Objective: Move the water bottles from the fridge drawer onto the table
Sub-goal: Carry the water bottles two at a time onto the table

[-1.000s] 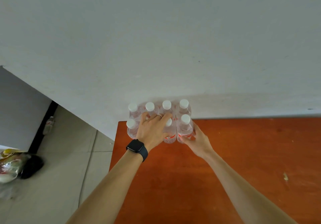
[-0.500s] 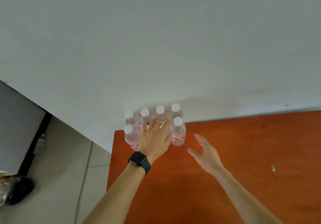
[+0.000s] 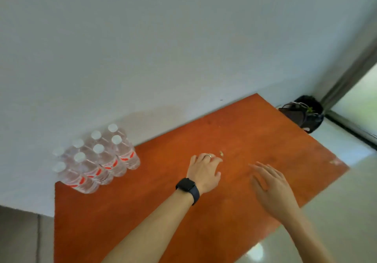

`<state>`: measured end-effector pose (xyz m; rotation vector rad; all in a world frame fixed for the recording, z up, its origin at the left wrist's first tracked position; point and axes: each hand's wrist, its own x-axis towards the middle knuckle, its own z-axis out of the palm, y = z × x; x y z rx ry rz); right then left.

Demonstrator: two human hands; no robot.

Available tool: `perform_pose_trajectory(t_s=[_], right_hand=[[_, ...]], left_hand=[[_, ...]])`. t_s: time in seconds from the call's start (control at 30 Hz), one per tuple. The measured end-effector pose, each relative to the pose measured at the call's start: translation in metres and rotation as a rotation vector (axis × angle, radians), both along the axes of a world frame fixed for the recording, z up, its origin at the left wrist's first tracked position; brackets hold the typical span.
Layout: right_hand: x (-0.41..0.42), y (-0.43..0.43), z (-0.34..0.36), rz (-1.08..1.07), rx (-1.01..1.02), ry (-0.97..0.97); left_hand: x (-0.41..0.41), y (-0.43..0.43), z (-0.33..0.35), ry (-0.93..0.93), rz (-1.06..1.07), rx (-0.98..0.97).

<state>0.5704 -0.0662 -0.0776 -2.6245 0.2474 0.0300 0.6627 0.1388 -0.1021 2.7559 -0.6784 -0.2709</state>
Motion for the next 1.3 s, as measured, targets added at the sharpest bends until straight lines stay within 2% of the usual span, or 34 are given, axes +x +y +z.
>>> perform_pose_trajectory(t_s=[0.3,0.63,1.0,1.3], right_hand=[[-0.214,-0.202,0.051,-0.502,-0.111,-0.1],[-0.413,-0.356,0.095,-0.887,-0.182,-0.233],[-0.515,-0.524,0.095,-1.122,-0.186,-0.289],[-0.565,-0.696,0.089,-1.223,-0.185,-0.239]], left_hand=[[-0.13,-0.263,0.058,-0.146,-0.432,-0.079],[-0.261,-0.478,0.117,-0.212,-0.734,-0.216],[-0.35,-0.695,0.128,-0.161,-0.971,-0.336],[-0.395,-0.907,0.132,-0.101,-1.077,-0.31]])
